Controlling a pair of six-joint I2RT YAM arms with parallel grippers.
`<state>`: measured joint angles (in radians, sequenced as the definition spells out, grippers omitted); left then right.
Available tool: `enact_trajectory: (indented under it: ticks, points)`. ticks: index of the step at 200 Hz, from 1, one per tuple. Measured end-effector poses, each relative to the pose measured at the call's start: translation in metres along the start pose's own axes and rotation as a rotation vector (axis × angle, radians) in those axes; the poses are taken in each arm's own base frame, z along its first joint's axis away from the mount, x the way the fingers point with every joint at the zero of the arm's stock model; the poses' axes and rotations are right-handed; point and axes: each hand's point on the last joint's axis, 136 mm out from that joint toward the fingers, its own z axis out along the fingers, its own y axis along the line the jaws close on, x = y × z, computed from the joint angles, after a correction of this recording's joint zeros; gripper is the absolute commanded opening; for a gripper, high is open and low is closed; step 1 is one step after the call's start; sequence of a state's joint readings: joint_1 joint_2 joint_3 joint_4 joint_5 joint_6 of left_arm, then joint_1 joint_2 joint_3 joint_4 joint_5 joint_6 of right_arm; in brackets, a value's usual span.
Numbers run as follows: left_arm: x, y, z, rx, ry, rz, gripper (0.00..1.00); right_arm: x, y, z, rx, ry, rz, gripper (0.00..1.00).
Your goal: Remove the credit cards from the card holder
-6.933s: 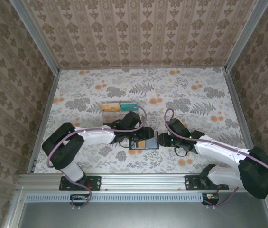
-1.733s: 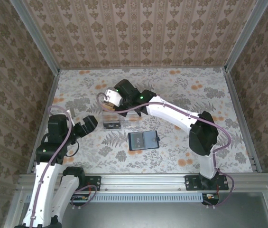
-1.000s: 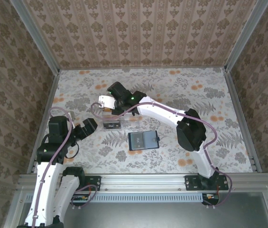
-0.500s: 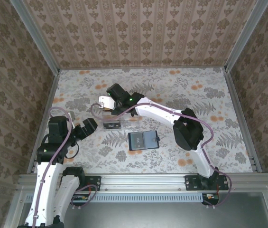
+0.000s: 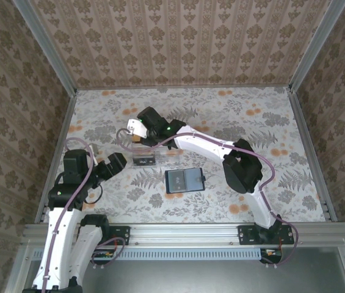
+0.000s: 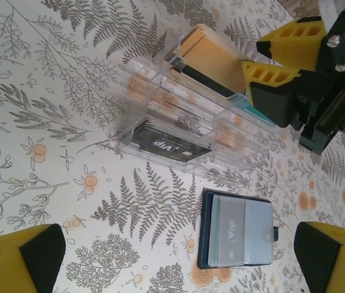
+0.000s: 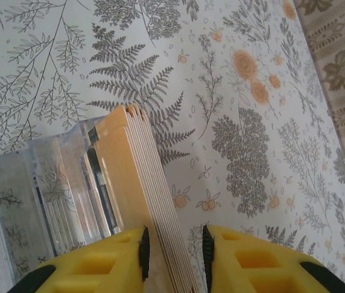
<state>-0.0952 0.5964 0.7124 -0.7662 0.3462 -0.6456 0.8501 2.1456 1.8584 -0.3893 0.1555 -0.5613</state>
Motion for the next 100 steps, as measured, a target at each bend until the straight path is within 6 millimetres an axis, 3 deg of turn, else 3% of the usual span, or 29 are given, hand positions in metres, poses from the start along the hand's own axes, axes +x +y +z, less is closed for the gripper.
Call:
enact_trajectory:
  ticks: [28,58,100]
  points:
    - [0.003,0.0,0.01,0.017,0.033,-0.015,0.94,0.005,-0.001,-0.021,0.008,-0.016,0.082,0.34]
    - [0.006,-0.001,0.025,0.041,0.071,-0.048,0.84,0.01,-0.004,-0.056,0.018,-0.049,0.206,0.3]
    - [0.021,-0.013,0.048,0.082,0.144,-0.048,0.74,0.04,0.006,-0.099,-0.007,-0.063,0.425,0.29]
